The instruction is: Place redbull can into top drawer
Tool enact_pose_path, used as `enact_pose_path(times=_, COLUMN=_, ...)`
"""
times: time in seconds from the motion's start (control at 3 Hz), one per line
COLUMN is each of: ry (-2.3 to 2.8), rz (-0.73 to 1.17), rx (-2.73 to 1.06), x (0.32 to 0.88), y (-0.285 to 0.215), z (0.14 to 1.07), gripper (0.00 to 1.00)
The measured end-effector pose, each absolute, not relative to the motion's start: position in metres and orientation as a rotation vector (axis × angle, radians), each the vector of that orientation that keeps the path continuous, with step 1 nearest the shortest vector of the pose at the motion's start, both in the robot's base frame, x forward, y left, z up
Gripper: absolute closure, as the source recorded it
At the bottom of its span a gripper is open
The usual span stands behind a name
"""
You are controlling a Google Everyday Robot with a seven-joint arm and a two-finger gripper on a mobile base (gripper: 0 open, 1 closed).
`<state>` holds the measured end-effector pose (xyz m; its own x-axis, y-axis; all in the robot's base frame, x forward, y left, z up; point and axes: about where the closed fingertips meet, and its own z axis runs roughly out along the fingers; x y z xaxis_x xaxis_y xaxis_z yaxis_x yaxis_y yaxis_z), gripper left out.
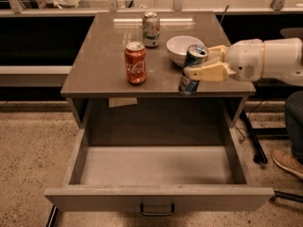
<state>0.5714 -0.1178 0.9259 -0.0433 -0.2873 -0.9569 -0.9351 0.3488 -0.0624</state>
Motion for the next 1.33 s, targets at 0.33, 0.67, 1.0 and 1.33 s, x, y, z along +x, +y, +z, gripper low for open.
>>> enact_pose_path(times=0.33, ry=1.536, rz=0.815, rx=-1.259, x=0.515, y=-0.094, z=0.927, gripper=1.00)
enact_pose_path(times=0.67, ry=1.552, rz=0.866, rx=-1.353, x=0.474, y=-0.055, z=0.890, gripper=1.00)
enact_pose_path(times=1.0, ry=1.565, rz=0.906, rx=-1.396, x=0.461, y=-0.021, z=0.841, gripper=1.00)
enact_pose_path(times=1.33, ry=1.579, rz=0.879, rx=-1.387, x=0.469, y=-0.002, z=0.797, gripper=1.00)
